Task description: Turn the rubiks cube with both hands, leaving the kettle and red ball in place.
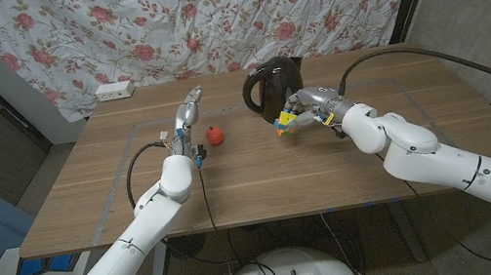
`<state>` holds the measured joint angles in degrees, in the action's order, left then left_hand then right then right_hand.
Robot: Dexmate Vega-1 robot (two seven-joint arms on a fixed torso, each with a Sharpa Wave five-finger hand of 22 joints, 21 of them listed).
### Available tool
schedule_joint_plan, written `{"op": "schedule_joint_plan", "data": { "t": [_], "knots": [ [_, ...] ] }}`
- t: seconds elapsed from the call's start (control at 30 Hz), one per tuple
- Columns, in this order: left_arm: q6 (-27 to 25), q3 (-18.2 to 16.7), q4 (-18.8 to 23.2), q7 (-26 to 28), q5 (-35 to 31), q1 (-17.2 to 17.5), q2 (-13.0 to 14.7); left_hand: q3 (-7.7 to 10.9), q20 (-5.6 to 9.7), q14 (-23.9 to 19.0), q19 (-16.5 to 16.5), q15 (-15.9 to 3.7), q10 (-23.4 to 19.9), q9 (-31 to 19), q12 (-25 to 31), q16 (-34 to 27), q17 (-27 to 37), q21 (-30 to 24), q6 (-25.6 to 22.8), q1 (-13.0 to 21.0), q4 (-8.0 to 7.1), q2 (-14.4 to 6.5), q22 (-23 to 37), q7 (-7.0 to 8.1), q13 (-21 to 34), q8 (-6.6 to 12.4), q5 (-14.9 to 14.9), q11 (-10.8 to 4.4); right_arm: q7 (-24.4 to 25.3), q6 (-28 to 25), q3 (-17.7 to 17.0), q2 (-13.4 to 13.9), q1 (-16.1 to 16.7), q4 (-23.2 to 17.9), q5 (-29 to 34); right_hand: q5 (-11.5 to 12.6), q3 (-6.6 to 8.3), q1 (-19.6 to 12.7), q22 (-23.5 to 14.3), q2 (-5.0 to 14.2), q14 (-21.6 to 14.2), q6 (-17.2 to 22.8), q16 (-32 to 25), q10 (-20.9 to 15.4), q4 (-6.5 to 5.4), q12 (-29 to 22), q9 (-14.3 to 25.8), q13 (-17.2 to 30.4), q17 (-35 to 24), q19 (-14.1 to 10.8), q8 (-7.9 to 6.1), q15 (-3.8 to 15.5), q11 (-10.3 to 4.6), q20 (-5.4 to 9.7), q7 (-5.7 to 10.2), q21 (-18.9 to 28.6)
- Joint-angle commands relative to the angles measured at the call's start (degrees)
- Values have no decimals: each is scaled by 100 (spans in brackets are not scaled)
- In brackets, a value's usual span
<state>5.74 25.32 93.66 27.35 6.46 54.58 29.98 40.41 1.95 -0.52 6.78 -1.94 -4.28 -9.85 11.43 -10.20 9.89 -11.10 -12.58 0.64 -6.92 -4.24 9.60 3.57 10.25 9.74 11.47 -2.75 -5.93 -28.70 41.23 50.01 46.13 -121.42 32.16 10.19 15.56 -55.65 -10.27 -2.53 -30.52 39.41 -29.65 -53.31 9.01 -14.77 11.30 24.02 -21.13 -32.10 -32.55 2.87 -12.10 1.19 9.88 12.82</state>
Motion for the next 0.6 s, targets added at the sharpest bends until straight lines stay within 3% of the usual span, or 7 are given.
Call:
{"op": "schedule_joint_plan", "data": {
  "t": [0.03,0.27,0.6],
  "knots": [
    [88,-104,19,-45,338,122,-39,37,85,33,40,-93,-3,-2,-17,6,2,1,15,4,-14,-360,18,-7,15,31,-9,33,-628,56,182,-6,-208,41,414,22,-9,-374,-21,385,41,250,23,20,-6,5,27,15,-29,-9,2,849,-27,4,281,0],
    [191,-196,14,-137,689,229,-104,39,79,76,16,-75,8,-2,-20,18,3,12,46,2,-19,-364,19,-22,15,27,-10,73,-928,93,269,-32,-277,73,663,23,-13,-354,-23,387,49,221,39,55,-18,19,28,21,-30,6,19,837,-25,-8,281,-6],
    [200,-280,33,-356,950,267,31,47,68,102,-11,-68,17,-3,-22,21,3,22,94,5,-21,-376,19,-41,15,19,-8,84,-1168,129,379,-162,-295,170,1036,26,-17,-337,-23,389,50,180,52,87,-26,31,26,31,-33,13,44,837,-27,-7,280,-10]
  ]
}}
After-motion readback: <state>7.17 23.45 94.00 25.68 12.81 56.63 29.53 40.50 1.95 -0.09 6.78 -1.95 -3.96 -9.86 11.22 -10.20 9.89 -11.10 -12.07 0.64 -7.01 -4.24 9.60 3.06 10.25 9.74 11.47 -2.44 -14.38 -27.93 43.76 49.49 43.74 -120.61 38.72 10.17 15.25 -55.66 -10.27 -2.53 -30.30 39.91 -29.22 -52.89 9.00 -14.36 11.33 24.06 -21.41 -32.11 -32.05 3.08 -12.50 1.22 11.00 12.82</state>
